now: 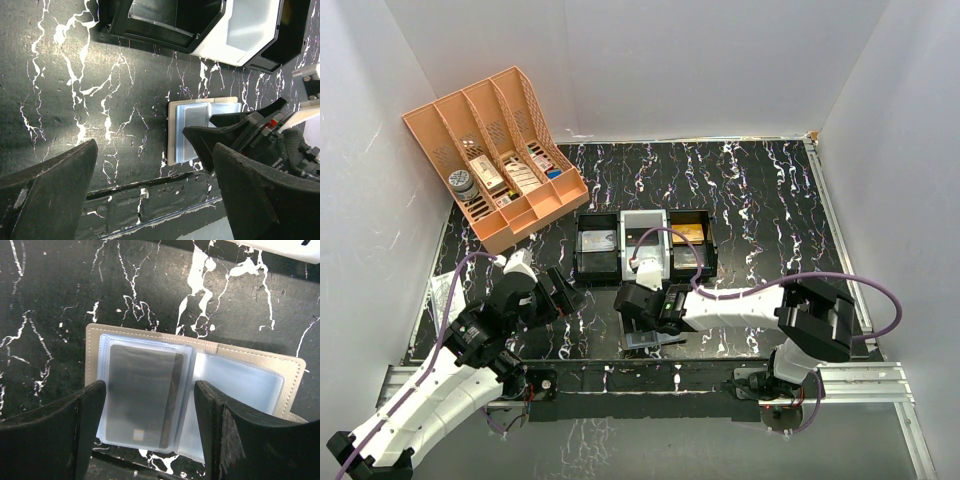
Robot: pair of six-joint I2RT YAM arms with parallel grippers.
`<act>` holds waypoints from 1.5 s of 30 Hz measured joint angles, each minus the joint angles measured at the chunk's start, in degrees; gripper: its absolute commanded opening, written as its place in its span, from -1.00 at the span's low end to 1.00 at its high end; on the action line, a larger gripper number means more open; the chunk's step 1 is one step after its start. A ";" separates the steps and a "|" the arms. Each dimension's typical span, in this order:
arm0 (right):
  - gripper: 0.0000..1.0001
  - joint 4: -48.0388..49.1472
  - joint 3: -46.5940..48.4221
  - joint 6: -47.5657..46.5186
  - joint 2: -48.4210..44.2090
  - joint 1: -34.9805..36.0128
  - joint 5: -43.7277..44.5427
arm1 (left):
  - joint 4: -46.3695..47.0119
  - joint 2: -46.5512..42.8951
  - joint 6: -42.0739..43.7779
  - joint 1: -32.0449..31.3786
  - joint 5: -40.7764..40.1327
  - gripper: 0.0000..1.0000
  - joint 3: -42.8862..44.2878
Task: Take the credit cards out of the card holder
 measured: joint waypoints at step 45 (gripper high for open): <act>0.26 0.07 2.19 1.77 2.38 -0.94 -3.15 | 5.55 2.64 0.44 0.00 5.68 0.97 -4.20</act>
